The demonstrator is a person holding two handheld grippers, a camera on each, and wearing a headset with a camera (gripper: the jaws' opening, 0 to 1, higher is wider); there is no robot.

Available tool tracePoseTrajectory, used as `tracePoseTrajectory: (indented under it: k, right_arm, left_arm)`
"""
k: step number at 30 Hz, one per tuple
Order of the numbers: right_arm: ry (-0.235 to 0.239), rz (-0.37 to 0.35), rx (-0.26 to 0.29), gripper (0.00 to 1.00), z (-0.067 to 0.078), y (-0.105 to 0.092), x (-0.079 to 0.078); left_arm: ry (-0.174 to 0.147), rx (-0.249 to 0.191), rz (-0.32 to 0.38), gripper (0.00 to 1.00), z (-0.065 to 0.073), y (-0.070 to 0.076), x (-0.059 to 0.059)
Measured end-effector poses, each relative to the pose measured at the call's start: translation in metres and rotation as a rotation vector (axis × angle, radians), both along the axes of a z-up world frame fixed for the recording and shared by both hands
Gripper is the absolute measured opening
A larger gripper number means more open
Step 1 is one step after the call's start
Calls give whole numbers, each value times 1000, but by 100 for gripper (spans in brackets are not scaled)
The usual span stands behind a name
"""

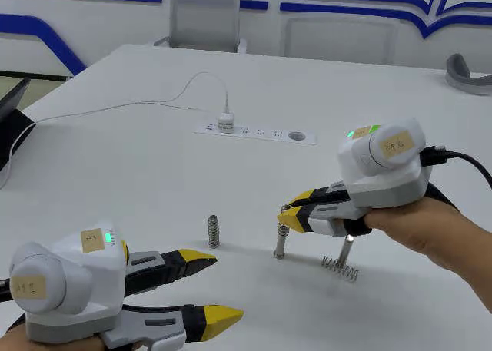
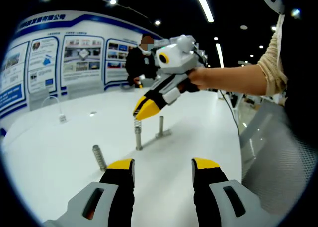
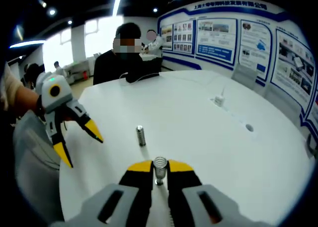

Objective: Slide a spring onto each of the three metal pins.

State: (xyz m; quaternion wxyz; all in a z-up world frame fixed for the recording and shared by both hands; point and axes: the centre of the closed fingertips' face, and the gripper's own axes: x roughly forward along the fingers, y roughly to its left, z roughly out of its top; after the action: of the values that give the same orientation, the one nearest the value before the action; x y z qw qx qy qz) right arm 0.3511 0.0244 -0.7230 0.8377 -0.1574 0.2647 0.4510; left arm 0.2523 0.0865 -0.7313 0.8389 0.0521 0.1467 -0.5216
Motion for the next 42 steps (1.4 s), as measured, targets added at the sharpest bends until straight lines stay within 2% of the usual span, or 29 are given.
tracePoseTrajectory:
  k: [25, 42]
  right_arm:
    - [16, -26, -27, 12, -33, 0, 5]
    - [28, -35, -48, 12, -43, -2, 5]
  left_arm:
    - [0, 4, 4, 47, 0, -1, 1]
    - [1, 5, 4, 47, 0, 0, 1]
